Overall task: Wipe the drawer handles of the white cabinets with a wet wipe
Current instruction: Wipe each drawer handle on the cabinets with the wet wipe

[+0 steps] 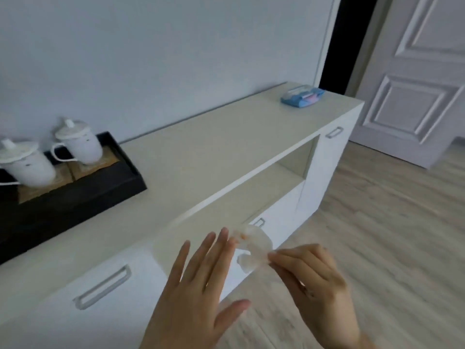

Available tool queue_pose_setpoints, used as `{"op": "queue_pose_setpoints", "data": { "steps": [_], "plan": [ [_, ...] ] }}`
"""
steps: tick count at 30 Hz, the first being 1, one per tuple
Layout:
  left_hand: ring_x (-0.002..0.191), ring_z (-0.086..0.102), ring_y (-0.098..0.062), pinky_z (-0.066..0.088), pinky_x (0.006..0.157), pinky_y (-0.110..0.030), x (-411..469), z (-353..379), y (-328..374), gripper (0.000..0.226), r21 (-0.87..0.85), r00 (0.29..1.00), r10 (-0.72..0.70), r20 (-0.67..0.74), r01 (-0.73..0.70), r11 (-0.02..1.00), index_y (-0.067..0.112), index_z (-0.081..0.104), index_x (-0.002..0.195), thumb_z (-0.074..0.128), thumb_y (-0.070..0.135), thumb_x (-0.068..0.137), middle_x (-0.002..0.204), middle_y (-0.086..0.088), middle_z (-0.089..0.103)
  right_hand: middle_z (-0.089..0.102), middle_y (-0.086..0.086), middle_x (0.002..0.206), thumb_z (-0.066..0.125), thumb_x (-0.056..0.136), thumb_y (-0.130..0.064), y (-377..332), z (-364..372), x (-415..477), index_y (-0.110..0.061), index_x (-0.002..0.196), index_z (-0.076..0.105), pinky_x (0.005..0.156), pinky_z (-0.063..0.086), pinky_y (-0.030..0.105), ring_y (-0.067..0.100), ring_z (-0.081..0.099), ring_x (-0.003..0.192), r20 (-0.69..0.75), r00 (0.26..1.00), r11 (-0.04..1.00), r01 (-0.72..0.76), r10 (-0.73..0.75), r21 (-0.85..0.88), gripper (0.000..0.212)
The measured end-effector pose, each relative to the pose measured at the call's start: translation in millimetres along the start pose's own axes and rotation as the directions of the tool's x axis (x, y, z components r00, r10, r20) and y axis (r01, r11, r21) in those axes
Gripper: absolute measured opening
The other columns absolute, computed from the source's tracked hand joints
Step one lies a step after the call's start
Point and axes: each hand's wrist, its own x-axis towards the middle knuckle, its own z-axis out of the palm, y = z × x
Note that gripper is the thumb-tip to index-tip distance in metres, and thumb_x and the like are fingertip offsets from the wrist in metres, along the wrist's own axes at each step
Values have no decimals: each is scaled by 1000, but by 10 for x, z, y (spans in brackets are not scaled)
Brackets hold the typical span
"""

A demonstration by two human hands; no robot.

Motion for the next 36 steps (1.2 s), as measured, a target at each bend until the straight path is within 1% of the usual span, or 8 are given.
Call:
{"op": "queue_pose_setpoints", "data": {
  "steps": [4,7,11,16,23,27,31,36],
  "plan": [
    [122,56,-22,46,100,-44,1163,-98,1035,63,-150,982,164,-96,-178,973,11,44,139,46,51,90,135,-8,56,71,-5,88,66,83,-13,507,-1157,268,-9,88,74,63,49,32,13,58,75,-106,994,995,-44,34,-94,11],
    [119,57,-20,44,103,-43,1920,-63,2005,57,-225,946,271,-177,-307,925,12,50,135,51,45,89,130,-6,60,71,-4,90,67,83,-9,991,-2189,322,-9,92,74,63,50,33,15,58,76,-165,985,982,-83,55,-168,11],
    [113,61,-22,43,102,-40,2777,89,3494,50,-318,896,323,-304,-415,852,8,60,125,55,41,88,122,-6,65,71,-2,90,64,86,-10,1700,-3643,187,-8,94,73,63,51,36,18,60,76,-192,978,958,-131,82,-257,12],
    [103,65,-22,47,98,-44,3663,465,5302,32,-427,799,370,-474,-576,697,5,70,112,64,25,89,112,-6,69,72,-1,91,62,88,-13,2610,-5290,-163,-7,94,73,65,51,37,19,60,78,-249,959,877,-230,131,-423,14],
    [93,68,-25,49,92,-44,4926,1414,7555,22,-418,641,484,-595,-762,495,4,74,99,68,22,89,100,-6,72,72,0,86,65,86,-12,4200,-7128,-769,-6,91,74,63,50,38,20,61,75,-409,891,694,-421,195,-585,11],
    [97,67,-27,46,95,-42,5858,2065,8874,37,-348,551,573,-607,-833,431,3,71,108,63,35,90,106,-8,71,72,1,85,69,84,-8,5297,-8156,-1012,-5,89,74,62,50,38,21,62,73,-472,865,567,-477,169,-672,8],
    [102,65,-29,44,99,-42,6843,2401,10338,56,-363,489,664,-565,-871,332,2,66,117,53,49,89,112,-11,68,72,1,84,69,82,-6,6234,-9346,-1167,-4,88,74,61,51,39,21,62,72,-547,823,426,-555,154,-715,8],
    [106,59,-29,41,99,-41,7672,2735,12330,66,-422,389,728,-565,-894,150,1,63,119,44,56,89,112,-13,67,72,4,84,70,81,-5,7146,-10897,-1638,-2,88,74,63,53,40,21,63,73,-654,743,210,-669,144,-713,8]
  ]
}}
